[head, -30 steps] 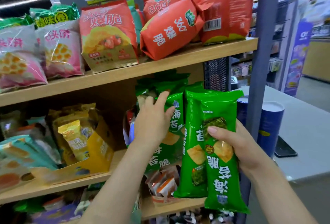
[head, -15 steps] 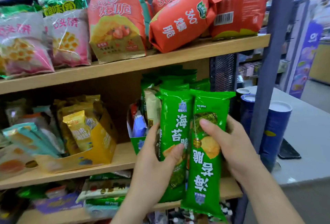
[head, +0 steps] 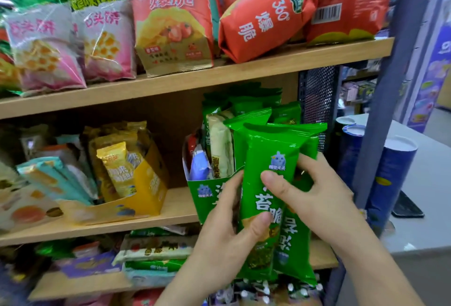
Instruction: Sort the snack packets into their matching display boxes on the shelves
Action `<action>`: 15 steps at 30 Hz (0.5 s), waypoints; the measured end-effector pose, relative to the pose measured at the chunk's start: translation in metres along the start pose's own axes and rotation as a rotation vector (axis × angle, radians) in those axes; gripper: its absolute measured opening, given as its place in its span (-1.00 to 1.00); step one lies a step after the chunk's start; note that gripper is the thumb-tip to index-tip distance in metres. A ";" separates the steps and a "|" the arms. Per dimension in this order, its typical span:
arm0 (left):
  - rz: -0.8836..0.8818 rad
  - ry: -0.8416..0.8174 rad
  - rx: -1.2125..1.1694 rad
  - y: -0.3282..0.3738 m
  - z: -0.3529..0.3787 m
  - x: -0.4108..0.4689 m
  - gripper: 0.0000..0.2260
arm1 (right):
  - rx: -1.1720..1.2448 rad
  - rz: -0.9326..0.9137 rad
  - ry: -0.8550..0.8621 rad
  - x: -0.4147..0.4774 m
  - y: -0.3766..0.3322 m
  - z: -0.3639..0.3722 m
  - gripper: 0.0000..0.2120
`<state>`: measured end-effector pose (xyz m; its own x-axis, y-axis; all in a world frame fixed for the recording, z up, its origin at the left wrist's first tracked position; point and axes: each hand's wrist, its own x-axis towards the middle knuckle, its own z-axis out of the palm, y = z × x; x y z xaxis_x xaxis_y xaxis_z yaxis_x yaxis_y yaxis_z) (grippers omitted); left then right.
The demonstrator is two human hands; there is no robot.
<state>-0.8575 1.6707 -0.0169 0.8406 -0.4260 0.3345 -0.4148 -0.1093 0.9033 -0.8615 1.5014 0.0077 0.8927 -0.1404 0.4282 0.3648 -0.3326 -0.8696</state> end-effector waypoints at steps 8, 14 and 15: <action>0.114 0.497 0.677 0.009 -0.057 0.067 -0.55 | 0.068 0.074 0.041 0.008 0.010 -0.007 -0.69; -0.033 0.230 0.602 0.003 -0.068 0.117 -0.48 | 0.073 0.036 -0.022 0.017 0.017 -0.003 -0.63; -0.029 0.228 0.614 0.003 -0.068 0.119 -0.61 | 0.072 0.025 -0.037 0.019 0.021 -0.002 -0.61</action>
<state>-0.7352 1.6811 0.0436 0.8794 -0.2216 0.4213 -0.4573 -0.6393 0.6182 -0.8372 1.4898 -0.0019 0.9103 -0.1124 0.3983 0.3597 -0.2612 -0.8958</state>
